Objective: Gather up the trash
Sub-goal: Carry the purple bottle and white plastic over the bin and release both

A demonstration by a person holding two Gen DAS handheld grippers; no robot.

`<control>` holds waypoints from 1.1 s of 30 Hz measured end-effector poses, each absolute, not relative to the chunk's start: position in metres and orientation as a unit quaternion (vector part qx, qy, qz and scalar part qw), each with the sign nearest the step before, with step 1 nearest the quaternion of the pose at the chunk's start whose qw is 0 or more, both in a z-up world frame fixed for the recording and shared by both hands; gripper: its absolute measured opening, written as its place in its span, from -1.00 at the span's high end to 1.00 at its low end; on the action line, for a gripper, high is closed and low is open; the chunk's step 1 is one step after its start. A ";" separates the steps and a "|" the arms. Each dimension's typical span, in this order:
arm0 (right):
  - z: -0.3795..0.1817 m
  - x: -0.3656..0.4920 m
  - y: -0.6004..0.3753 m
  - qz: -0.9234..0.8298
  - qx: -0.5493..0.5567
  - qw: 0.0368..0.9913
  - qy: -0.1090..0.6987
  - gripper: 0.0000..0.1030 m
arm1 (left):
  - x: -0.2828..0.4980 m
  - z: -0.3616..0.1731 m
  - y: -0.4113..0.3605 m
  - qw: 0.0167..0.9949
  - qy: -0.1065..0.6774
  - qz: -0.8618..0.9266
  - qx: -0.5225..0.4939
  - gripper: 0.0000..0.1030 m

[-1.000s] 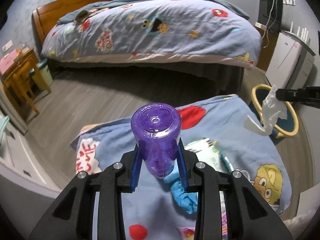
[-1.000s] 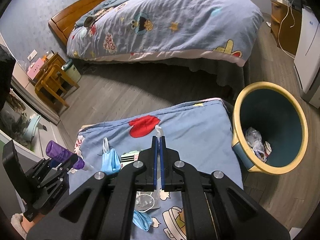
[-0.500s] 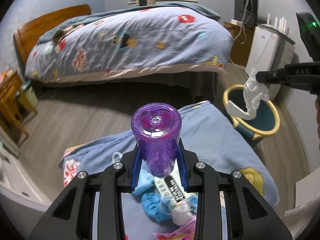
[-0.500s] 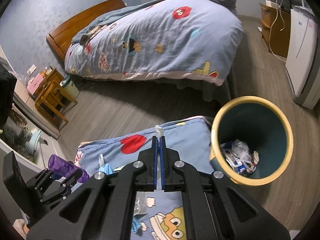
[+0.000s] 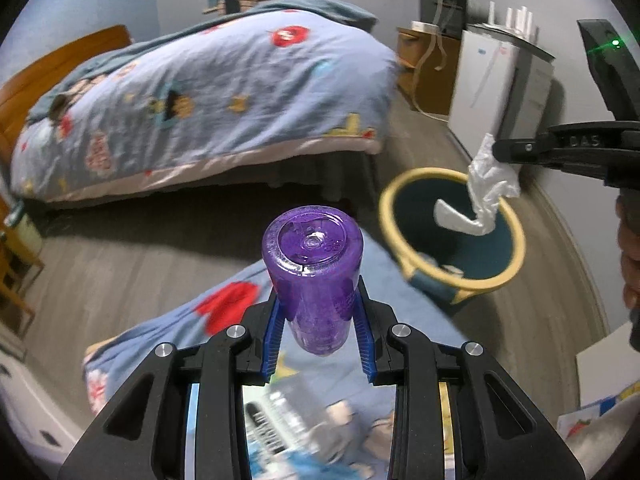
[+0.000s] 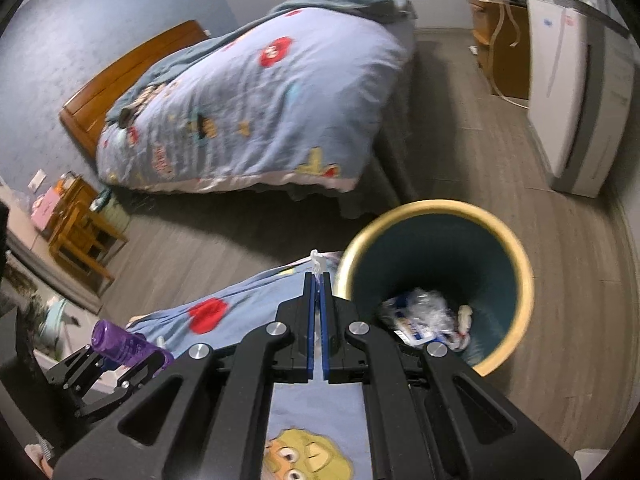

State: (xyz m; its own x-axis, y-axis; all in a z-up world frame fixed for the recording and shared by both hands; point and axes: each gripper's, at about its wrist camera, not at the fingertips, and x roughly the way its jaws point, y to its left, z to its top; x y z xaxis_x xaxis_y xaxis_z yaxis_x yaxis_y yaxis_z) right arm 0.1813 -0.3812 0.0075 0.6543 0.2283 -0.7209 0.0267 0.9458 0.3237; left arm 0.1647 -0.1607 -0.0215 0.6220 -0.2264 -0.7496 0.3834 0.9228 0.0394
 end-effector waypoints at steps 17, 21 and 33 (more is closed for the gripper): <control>-0.050 0.196 -0.468 -0.019 0.239 0.864 0.443 0.96 | 0.227 -0.057 -0.289 0.856 0.422 -0.276 0.110 0.35; -0.061 0.195 -0.477 -0.030 0.253 0.857 0.448 0.96 | 0.231 -0.073 -0.313 0.853 0.419 -0.286 0.125 0.35; -0.073 0.199 -0.483 -0.033 0.275 0.848 0.451 0.95 | 0.246 -0.102 -0.327 0.851 0.428 -0.280 0.119 0.00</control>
